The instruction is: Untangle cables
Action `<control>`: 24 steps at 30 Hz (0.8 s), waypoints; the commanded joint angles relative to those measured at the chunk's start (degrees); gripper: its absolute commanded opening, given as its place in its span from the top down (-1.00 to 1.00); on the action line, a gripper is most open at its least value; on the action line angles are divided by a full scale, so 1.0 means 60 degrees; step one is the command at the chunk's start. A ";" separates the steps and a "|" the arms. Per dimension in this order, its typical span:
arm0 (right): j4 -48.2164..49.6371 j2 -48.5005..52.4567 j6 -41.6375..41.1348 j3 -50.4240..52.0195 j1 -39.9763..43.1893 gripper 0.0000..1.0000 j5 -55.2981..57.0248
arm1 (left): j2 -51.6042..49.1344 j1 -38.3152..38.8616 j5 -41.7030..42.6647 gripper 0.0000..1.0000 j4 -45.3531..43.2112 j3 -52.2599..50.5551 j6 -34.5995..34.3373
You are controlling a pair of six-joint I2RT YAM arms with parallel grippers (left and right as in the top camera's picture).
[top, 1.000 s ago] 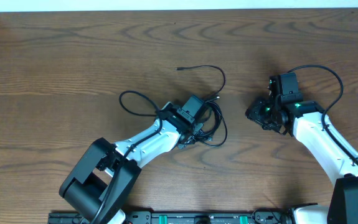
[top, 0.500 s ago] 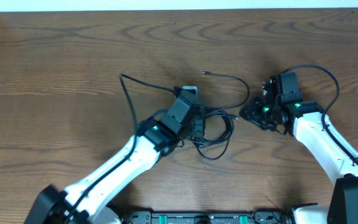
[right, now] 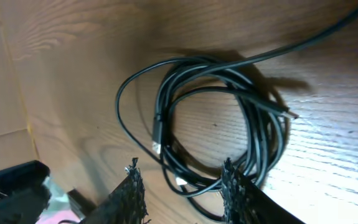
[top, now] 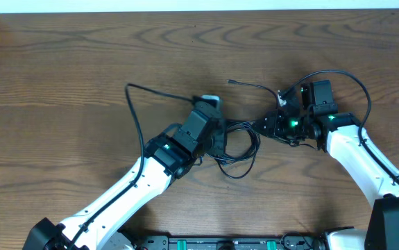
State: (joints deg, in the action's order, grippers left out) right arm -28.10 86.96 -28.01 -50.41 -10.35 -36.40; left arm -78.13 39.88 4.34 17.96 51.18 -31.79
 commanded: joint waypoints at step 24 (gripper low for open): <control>-0.0794 -0.0062 0.0561 0.0029 0.1912 0.01 0.2087 | -0.2911 0.1993 -0.0390 -0.63 -0.1286 -0.0011 -1.4433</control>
State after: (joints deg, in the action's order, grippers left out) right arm -32.75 86.96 -26.15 -50.41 0.93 -24.40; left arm -93.14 51.86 5.08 12.29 51.18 -113.95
